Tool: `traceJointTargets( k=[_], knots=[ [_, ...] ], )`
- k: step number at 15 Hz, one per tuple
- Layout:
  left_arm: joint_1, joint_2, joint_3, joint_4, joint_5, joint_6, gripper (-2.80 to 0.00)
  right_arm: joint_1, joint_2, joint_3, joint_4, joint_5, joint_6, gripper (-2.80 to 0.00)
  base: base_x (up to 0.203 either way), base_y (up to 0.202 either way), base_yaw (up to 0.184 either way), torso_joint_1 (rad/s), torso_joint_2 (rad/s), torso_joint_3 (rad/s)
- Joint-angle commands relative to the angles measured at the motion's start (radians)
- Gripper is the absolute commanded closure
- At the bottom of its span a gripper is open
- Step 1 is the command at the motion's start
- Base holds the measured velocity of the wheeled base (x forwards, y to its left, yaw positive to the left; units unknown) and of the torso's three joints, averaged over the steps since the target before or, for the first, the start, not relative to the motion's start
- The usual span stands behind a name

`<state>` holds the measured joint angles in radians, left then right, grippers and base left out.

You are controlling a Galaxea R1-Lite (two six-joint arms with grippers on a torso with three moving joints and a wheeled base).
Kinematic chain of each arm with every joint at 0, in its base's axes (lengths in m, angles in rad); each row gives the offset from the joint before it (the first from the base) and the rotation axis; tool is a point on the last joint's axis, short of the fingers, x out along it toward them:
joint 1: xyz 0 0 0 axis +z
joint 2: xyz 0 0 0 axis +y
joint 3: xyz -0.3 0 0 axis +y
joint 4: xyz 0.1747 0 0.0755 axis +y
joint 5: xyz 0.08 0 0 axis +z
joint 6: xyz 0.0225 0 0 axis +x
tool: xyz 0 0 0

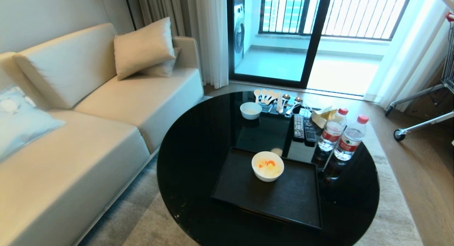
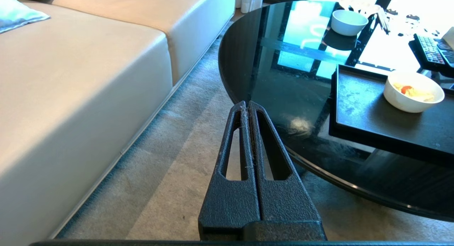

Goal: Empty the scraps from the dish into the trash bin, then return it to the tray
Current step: Pick up the bowl with leftover food

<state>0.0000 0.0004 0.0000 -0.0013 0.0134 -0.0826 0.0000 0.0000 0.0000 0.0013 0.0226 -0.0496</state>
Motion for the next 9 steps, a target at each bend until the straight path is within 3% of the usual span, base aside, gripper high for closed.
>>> traceJointTargets(
  k=[1, 7, 9],
  knots=[
    [0.000, 0.000, 0.000, 0.000, 0.000, 0.000, 0.00, 0.000, 0.000, 0.000, -0.001, 0.000, 0.007, 0.00, 0.000, 0.000, 0.000, 0.000, 0.00, 0.000],
    [0.000, 0.000, 0.000, 0.000, 0.000, -0.002, 0.00, 0.000, 0.000, -0.006, 0.011, 0.004, 0.005, 0.00, 0.000, 0.000, 0.000, 0.000, 0.00, 0.000],
    [0.000, 0.000, 0.000, 0.000, 0.000, -0.002, 0.00, 0.000, 0.010, -0.070, 0.040, 0.015, 0.002, 0.00, 0.000, 0.000, 0.000, 0.000, 0.00, 0.000]
  ],
)
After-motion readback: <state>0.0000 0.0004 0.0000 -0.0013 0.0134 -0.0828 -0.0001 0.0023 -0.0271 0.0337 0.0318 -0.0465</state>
